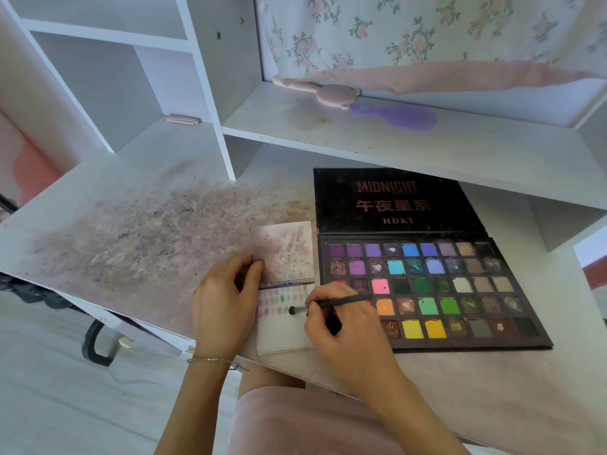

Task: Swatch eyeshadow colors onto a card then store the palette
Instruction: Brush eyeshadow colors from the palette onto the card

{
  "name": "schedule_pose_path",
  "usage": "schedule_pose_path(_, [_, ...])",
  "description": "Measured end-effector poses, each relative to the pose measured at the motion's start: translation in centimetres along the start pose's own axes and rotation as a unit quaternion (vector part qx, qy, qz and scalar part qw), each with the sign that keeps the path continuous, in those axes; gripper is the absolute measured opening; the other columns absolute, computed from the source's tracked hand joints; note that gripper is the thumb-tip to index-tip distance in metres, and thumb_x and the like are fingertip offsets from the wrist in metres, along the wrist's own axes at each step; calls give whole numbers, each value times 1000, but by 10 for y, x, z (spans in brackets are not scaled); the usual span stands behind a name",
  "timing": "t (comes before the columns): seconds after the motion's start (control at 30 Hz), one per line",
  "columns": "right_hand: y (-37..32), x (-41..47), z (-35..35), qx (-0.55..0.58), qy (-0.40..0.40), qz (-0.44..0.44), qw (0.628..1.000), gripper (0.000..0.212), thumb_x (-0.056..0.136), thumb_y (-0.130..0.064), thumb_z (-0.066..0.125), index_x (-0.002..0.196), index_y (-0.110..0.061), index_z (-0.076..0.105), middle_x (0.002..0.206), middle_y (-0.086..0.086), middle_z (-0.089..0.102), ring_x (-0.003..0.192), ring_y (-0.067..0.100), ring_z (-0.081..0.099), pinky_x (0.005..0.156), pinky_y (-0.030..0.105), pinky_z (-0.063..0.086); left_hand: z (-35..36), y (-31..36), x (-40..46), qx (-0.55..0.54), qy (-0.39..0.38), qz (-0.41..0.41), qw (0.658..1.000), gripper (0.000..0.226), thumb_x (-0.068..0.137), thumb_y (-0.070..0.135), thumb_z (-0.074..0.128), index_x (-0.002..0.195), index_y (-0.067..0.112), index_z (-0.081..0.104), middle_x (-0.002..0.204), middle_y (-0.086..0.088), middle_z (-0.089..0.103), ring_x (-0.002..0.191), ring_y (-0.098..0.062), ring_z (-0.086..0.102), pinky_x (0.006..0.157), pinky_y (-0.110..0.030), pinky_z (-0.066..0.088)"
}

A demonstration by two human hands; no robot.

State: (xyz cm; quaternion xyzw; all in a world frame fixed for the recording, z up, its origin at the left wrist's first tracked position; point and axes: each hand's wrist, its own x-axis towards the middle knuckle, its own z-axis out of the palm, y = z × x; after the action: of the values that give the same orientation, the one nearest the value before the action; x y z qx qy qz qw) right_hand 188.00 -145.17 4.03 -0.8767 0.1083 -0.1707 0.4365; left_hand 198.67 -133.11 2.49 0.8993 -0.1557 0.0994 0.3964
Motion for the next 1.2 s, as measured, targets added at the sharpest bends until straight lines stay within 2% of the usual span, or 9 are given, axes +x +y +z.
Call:
schedule_pose_path(0.17, [-1,1,1,-4,3,2,1000,16,81,-28,44,87,-21,58,80,-11,54,79,7,53,68,27,49,0,0,1,4,-3,-1,1000,11,86,20,61,90,13,69,77,-7,67,72,-24,59,61,-28,38])
schedule_pose_path(0.43, [-1,1,0,-14,1,-7,1000,17,81,-26,45,88,-20,59,81,-12,53,80,8,53,69,24,48,1,-1,0,4,-2,-2,1000,12,86,20,61,91,12,69,79,-7,67,71,-20,57,61,-26,34])
schedule_pose_path(0.67, [0,1,1,-16,8,-16,1000,13,80,-24,47,84,-20,59,76,-17,49,77,5,51,66,16,42,0,1,0,-9,-6,-3,1000,12,86,20,61,91,13,69,79,-8,67,74,-25,60,64,-32,45])
schedule_pose_path(0.9, [2,1,2,-11,11,-28,999,14,80,-26,46,84,-19,59,77,-14,51,77,7,52,66,21,45,0,1,1,-12,-6,-8,1000,12,86,21,60,89,14,69,77,-7,67,73,-24,60,63,-31,44])
schedule_pose_path(1.03, [1,-1,-2,55,57,-30,996,16,79,-32,42,80,-24,56,75,-14,54,75,7,53,63,15,44,-1,3,0,-12,-1,-4,1000,11,86,20,61,88,13,69,76,-6,67,73,-24,60,63,-31,44])
schedule_pose_path(1.1, [1,-1,-4,96,91,-31,991,11,81,-29,43,82,-32,54,79,-16,56,77,5,55,63,10,43,-1,3,0,-10,-3,-3,1000,11,86,20,60,88,13,69,76,-6,67,73,-23,59,62,-30,43])
schedule_pose_path(1.2, [3,-2,-7,132,118,-28,984,15,83,-28,43,89,-37,54,85,-18,58,80,3,56,66,9,43,-2,3,0,-8,-10,-5,1000,12,87,22,59,88,14,68,75,-5,66,73,-23,59,63,-32,45])
